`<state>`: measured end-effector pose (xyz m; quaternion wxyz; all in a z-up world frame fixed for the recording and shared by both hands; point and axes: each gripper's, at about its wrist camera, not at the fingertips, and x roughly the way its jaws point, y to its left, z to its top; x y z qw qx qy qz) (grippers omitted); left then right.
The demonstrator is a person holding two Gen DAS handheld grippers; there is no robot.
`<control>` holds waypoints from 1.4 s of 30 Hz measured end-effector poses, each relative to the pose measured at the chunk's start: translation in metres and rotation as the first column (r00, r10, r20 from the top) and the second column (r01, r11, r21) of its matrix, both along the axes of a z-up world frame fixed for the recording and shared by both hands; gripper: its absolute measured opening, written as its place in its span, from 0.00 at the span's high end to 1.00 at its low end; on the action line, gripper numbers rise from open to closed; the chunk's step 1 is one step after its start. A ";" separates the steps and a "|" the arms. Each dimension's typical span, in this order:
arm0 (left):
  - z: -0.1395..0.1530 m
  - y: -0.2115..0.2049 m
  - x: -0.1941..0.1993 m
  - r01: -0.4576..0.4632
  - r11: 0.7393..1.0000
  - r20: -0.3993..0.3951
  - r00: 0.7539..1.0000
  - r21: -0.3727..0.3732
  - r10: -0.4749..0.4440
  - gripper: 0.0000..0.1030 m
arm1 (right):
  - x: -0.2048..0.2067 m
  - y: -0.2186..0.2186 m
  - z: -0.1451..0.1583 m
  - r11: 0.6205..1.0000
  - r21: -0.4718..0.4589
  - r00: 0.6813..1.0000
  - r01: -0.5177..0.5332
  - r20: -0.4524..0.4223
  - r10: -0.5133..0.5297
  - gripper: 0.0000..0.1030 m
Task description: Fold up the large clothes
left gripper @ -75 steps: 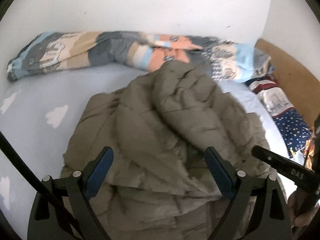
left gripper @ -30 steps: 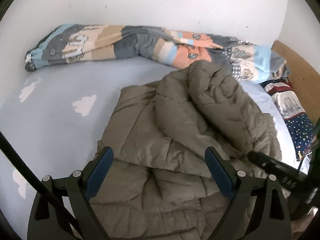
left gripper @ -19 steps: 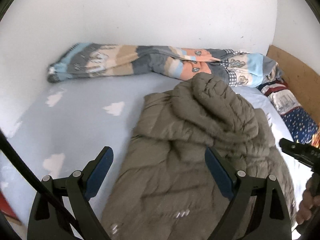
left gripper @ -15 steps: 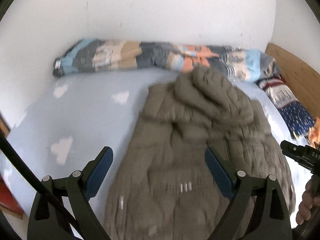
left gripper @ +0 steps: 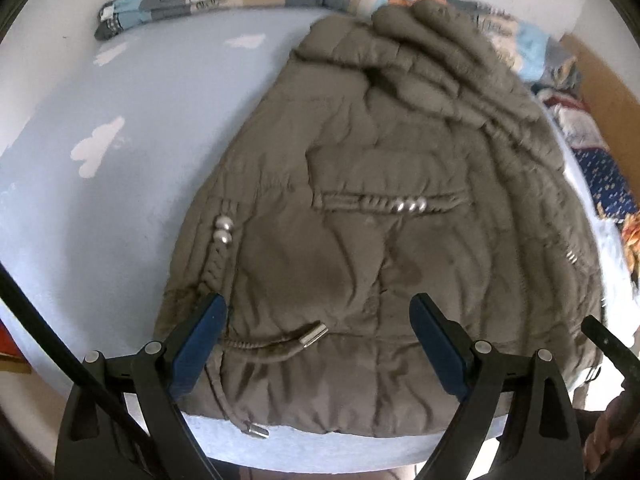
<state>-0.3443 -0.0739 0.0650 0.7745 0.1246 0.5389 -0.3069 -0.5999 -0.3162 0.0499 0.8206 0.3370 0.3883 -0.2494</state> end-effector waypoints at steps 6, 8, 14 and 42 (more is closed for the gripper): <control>-0.018 -0.014 -0.012 0.064 0.991 0.052 0.996 0.117 -0.071 0.10 | 0.004 0.001 -0.030 0.999 0.031 0.995 -0.020 -0.100 0.023 0.51; -0.021 -0.018 -0.018 0.089 0.985 0.074 0.992 0.147 -0.101 0.10 | 0.005 0.001 -0.035 0.999 0.039 0.995 -0.016 -0.101 0.020 0.50; -0.026 -0.023 -0.026 0.130 0.973 0.107 0.982 0.190 -0.152 0.10 | 0.016 0.004 -0.041 0.999 0.041 0.992 -0.033 -0.121 0.038 0.38; -0.003 0.064 0.066 -0.145 0.988 -0.068 0.988 -0.048 0.141 0.10 | -0.065 -0.077 0.002 0.952 0.028 0.951 0.306 0.038 -0.307 0.32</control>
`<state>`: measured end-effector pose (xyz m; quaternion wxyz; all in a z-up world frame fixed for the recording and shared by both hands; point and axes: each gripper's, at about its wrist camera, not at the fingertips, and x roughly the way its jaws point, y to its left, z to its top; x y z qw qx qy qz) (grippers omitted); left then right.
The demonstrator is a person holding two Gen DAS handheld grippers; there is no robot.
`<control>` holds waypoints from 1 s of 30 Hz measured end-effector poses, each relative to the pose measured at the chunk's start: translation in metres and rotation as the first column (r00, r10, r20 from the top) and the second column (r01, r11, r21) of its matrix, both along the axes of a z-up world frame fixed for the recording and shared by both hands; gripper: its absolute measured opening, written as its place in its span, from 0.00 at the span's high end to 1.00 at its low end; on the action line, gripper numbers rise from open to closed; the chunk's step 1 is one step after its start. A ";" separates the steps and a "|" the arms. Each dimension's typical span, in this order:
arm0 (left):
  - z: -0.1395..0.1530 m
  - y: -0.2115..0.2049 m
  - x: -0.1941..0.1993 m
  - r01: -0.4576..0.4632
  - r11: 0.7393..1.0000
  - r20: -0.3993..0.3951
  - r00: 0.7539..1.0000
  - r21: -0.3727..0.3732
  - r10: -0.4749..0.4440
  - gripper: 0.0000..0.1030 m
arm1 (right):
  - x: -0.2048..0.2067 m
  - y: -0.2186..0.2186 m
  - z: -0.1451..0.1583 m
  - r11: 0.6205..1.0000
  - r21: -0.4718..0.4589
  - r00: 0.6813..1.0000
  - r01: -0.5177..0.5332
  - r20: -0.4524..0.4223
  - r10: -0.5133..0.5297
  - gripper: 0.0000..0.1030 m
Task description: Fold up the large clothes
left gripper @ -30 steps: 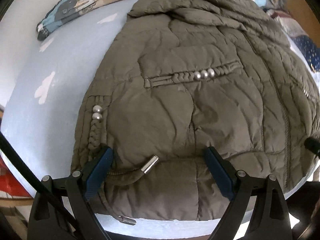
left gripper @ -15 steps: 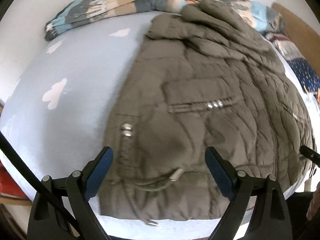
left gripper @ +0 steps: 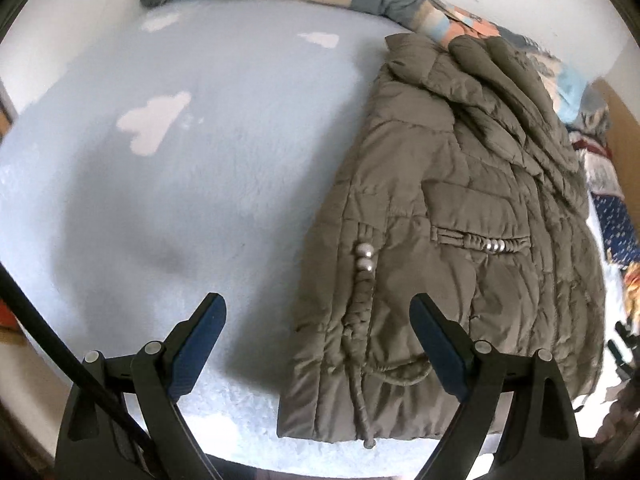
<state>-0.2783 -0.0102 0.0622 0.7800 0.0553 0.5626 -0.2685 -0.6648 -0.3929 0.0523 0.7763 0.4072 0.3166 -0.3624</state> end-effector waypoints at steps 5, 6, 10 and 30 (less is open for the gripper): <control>-0.017 0.009 0.004 -0.035 0.998 -0.138 0.990 -0.060 0.027 0.10 | -0.028 -0.015 -0.003 0.995 0.022 0.995 0.095 0.008 -0.095 0.32; -0.019 0.009 0.003 -0.039 0.997 -0.154 0.988 -0.069 0.028 0.10 | -0.032 -0.018 -0.006 0.993 0.032 0.994 0.109 0.008 -0.110 0.32; -0.025 0.011 -0.006 -0.034 0.996 -0.193 0.981 -0.085 0.017 0.15 | -0.051 -0.026 -0.020 0.986 0.083 0.989 0.145 0.008 -0.146 0.32; -0.025 -0.019 -0.063 0.120 0.991 -0.067 0.990 -0.064 -0.124 0.25 | -0.030 0.027 -0.064 0.958 0.285 0.986 -0.022 0.167 -0.027 0.64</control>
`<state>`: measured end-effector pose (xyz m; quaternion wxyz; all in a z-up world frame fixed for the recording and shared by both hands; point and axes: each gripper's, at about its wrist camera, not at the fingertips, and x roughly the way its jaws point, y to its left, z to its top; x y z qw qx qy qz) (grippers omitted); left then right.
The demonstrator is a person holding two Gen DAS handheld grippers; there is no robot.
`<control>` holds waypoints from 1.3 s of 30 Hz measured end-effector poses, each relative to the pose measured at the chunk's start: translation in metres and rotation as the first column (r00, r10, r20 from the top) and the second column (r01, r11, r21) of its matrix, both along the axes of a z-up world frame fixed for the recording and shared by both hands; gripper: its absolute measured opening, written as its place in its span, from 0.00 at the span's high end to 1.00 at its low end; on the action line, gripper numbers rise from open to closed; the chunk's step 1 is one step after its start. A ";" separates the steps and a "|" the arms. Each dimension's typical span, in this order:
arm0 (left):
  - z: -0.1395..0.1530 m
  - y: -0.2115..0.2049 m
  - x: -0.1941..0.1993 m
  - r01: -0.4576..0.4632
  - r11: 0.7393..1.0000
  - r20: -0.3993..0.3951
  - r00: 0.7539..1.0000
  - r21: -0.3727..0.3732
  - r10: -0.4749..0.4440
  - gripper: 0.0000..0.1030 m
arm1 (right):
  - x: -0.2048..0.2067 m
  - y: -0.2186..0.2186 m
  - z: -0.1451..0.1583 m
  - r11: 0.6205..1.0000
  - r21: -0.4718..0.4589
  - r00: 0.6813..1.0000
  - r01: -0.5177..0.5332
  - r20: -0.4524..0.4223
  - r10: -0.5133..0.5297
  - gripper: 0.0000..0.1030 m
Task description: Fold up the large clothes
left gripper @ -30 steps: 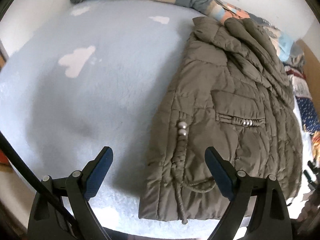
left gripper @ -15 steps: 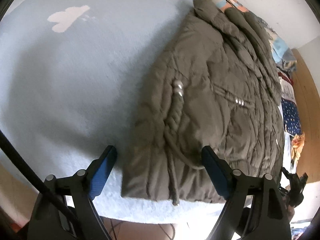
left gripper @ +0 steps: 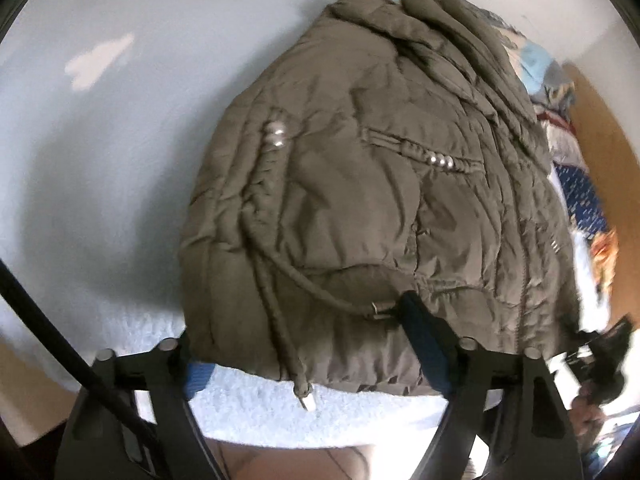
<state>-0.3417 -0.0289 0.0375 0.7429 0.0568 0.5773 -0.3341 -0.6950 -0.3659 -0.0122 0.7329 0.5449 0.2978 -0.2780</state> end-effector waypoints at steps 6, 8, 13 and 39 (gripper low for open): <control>-0.002 -0.016 -0.020 0.048 0.995 0.176 0.982 0.083 -0.062 0.28 | 0.019 0.010 0.021 0.983 -0.181 0.997 -0.034 -0.072 0.021 0.73; -0.005 -0.014 -0.020 0.043 0.996 0.197 0.979 0.081 -0.058 0.28 | 0.020 0.008 0.008 0.988 -0.150 0.996 -0.023 -0.087 0.010 0.72; -0.011 -0.011 -0.024 0.025 0.997 0.239 0.970 0.067 -0.041 0.19 | 0.016 0.003 -0.005 0.988 -0.157 0.998 -0.012 -0.068 0.001 0.63; -0.009 -0.026 -0.024 0.048 0.995 0.254 0.965 0.090 -0.069 0.36 | 0.001 -0.007 -0.012 0.998 -0.035 0.999 0.043 0.018 -0.042 0.60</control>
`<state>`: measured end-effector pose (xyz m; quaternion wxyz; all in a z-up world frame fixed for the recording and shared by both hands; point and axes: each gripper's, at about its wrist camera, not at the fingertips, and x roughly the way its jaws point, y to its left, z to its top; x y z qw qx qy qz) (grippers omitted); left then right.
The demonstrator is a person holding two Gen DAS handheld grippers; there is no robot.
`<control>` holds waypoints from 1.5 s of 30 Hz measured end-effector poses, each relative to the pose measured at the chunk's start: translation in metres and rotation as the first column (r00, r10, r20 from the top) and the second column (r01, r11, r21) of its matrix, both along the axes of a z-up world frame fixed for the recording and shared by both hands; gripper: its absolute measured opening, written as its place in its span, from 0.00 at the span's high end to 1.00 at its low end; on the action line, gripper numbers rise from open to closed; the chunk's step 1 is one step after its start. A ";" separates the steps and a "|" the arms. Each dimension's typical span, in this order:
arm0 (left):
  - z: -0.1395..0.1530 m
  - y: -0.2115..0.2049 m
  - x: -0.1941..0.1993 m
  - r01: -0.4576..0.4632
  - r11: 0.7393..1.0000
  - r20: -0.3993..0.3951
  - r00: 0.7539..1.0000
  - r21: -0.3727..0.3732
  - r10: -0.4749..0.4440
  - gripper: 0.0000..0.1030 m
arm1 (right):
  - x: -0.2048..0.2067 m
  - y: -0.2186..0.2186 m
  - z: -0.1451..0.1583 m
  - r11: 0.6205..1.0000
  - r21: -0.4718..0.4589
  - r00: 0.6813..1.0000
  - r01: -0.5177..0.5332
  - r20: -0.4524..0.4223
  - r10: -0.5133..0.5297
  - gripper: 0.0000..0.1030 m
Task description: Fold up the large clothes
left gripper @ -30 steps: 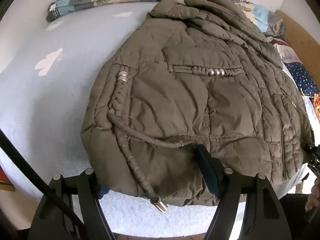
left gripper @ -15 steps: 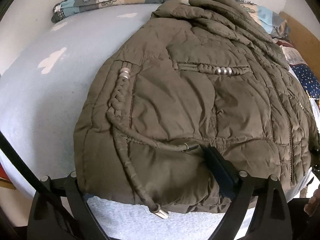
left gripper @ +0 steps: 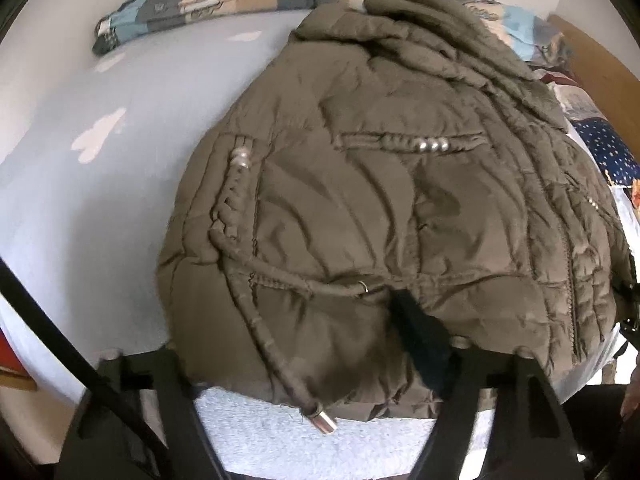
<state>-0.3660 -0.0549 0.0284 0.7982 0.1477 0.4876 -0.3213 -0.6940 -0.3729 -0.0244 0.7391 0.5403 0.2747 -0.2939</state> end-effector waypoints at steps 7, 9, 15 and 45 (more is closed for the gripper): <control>0.023 0.000 -0.011 0.043 0.997 0.082 0.996 -0.064 -0.038 0.69 | 0.004 0.008 0.022 0.995 -0.099 0.999 -0.032 0.005 0.033 0.81; 0.035 -0.004 -0.019 0.079 0.994 0.154 0.986 -0.073 -0.067 0.73 | 0.003 0.012 0.034 0.988 -0.153 0.999 -0.029 0.041 0.035 0.83; 0.068 -0.003 -0.034 0.139 0.981 0.313 0.946 -0.136 -0.090 0.76 | 0.001 0.026 0.076 0.939 -0.340 0.994 -0.043 0.079 0.074 0.84; 0.201 0.014 -0.007 0.200 0.925 0.356 0.931 -0.324 -0.077 0.68 | -0.024 0.033 0.220 0.858 -0.513 0.954 -0.002 0.257 0.156 0.88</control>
